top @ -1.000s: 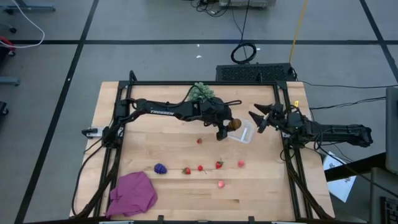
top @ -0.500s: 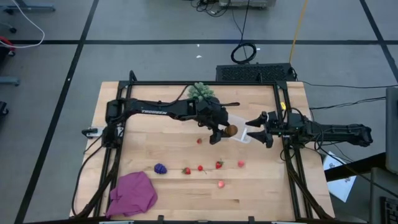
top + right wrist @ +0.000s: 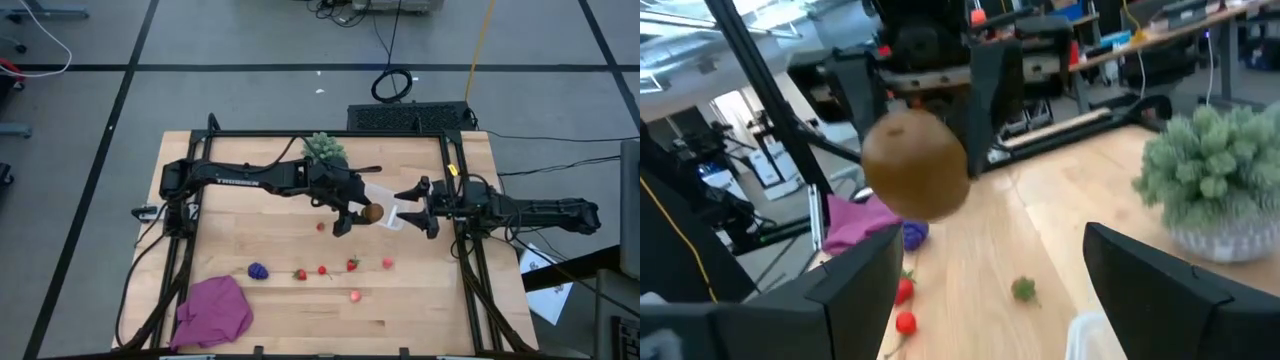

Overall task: Pick and placing Produce into tupperware
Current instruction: Put the brown kiwi into the transparent bin

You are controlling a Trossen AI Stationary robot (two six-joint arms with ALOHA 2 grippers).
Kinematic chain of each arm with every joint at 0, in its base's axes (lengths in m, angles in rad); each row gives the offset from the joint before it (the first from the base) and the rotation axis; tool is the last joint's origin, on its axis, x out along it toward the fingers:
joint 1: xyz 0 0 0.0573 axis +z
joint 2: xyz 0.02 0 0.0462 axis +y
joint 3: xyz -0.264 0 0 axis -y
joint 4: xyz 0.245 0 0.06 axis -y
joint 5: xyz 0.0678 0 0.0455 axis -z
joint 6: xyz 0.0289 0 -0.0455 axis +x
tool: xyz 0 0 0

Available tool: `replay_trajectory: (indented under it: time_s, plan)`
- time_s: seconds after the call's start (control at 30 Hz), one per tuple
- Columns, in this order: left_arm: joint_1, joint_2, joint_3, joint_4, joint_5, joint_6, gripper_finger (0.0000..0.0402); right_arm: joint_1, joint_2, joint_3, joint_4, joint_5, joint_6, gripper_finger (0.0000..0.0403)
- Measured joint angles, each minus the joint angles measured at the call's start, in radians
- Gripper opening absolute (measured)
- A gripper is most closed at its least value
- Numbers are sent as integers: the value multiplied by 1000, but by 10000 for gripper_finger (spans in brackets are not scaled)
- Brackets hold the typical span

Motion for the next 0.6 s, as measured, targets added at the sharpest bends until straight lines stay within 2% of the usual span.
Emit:
replay_trajectory:
  time_s: [0.4,0.6]
  plan:
    - [0,0,0,2,0,13,253,0,62,0,57,2,121,297]
    - [0,1,0,-5,-1,14,253,0,143,0,199,3,116,308]
